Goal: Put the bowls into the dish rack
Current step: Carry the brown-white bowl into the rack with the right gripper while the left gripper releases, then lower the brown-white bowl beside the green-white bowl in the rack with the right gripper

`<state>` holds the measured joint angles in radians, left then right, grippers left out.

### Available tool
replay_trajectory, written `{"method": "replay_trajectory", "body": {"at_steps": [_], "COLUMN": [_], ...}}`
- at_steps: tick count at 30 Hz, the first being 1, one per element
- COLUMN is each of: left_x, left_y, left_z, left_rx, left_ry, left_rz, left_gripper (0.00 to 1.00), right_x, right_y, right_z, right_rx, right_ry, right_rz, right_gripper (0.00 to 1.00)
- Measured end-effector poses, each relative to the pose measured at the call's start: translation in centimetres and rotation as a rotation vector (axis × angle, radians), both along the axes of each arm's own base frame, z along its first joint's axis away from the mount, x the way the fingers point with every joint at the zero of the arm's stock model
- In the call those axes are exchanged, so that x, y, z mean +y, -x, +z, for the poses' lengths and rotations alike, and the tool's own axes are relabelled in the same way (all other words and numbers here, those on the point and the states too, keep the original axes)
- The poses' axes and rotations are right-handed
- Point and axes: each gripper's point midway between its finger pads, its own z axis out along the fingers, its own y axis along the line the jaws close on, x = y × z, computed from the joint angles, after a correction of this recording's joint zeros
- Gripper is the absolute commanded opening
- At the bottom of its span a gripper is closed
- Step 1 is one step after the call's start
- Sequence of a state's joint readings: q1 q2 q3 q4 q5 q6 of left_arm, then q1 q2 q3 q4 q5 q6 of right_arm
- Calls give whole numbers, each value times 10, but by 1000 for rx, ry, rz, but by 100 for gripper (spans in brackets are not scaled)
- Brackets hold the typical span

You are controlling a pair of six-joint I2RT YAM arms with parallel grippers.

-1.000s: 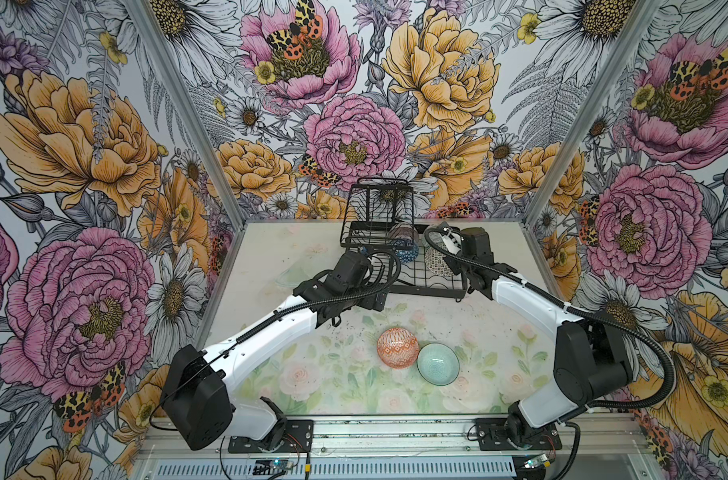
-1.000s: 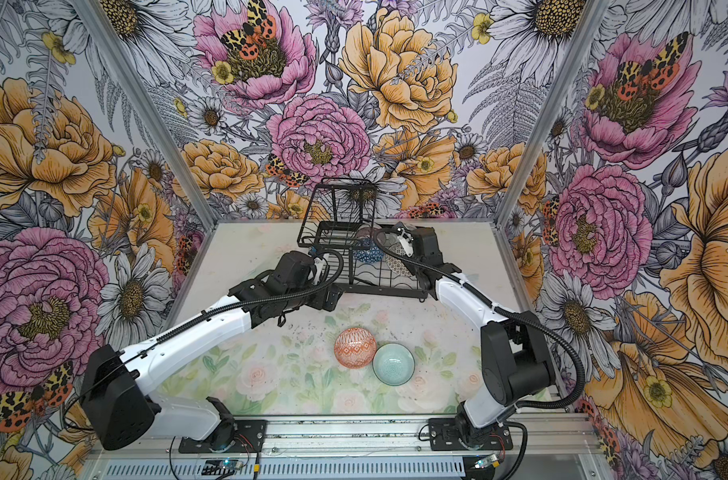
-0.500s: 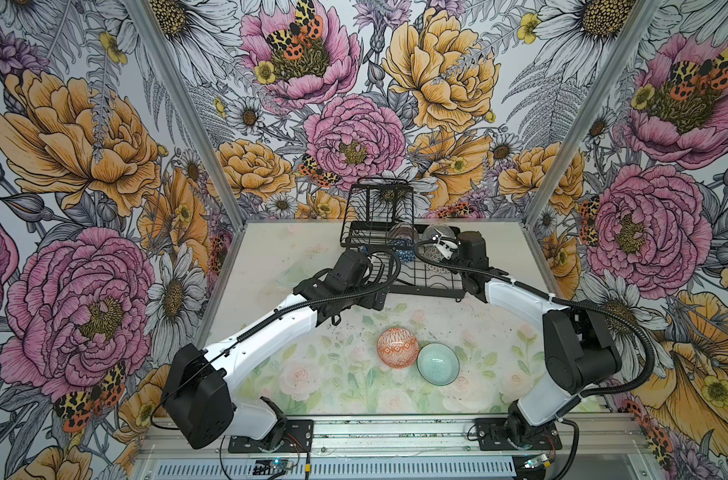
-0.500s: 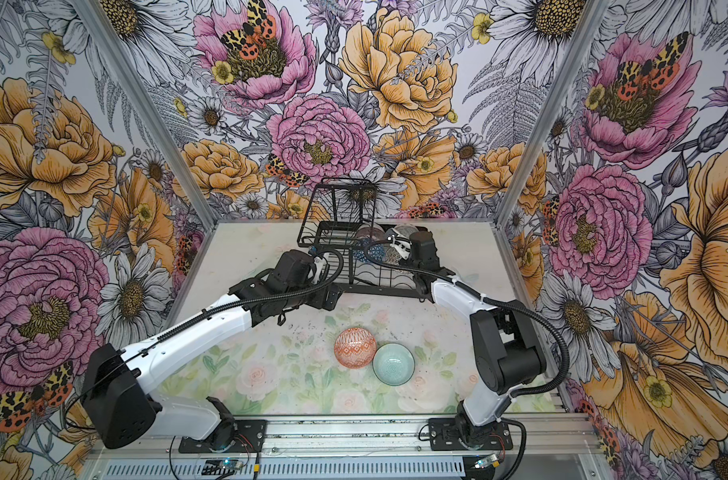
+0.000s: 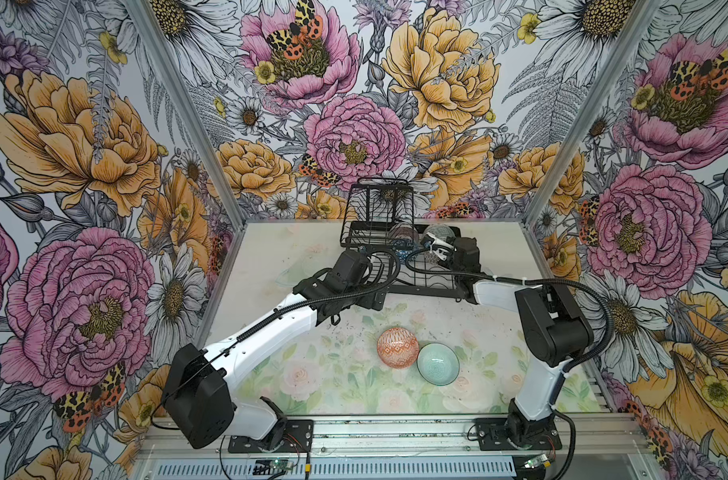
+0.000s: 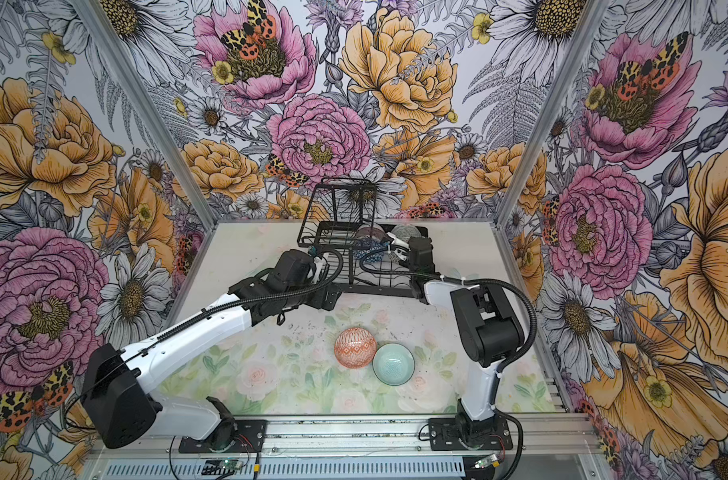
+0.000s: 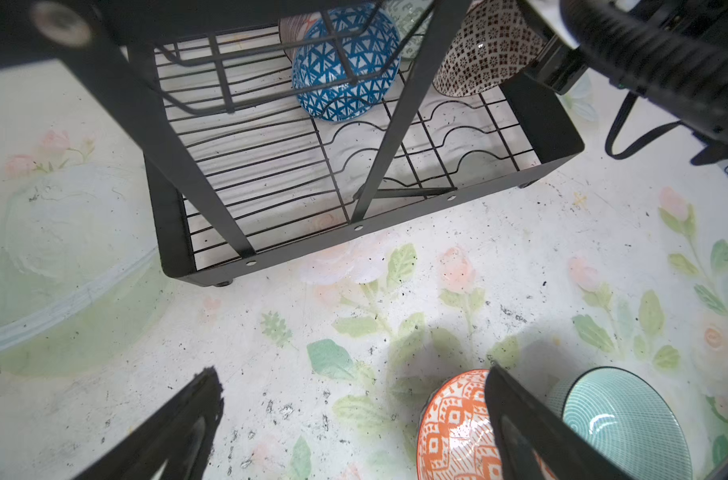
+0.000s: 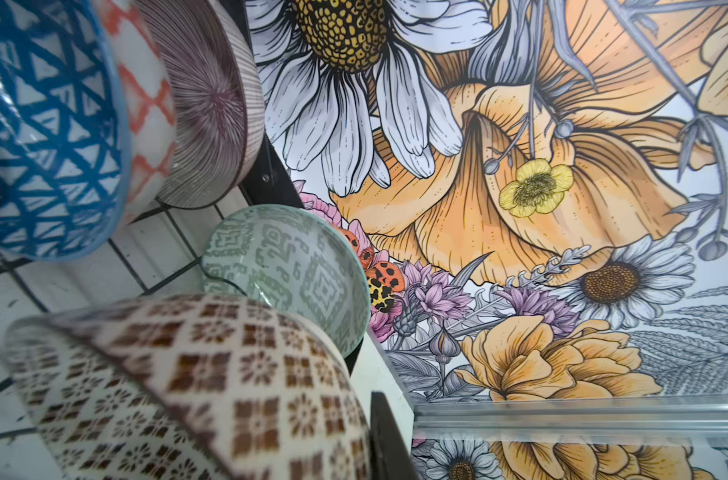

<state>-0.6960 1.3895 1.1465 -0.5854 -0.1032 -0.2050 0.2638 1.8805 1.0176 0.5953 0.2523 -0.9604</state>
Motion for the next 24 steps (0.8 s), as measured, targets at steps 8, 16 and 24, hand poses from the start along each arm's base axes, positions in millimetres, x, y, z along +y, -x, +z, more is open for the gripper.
{"method": "replay_trajectory", "body": {"at_steps": [8, 16, 24], "left_x": [0, 2, 1], "left_y": [1, 2, 1], "left_z": [-1, -2, 0], "left_rx": [3, 11, 8], "left_ry": [-2, -9, -7], "left_rz": [0, 0, 0], "left_gripper": [99, 99, 99], "right_x": [-8, -5, -4], "right_y": [-14, -28, -33], "right_z": [-14, -4, -3], "right_rx": [-49, -121, -172], "right_ry": [107, 156, 208], "right_rz": [-6, 3, 11], "right_gripper": [0, 0, 0]}}
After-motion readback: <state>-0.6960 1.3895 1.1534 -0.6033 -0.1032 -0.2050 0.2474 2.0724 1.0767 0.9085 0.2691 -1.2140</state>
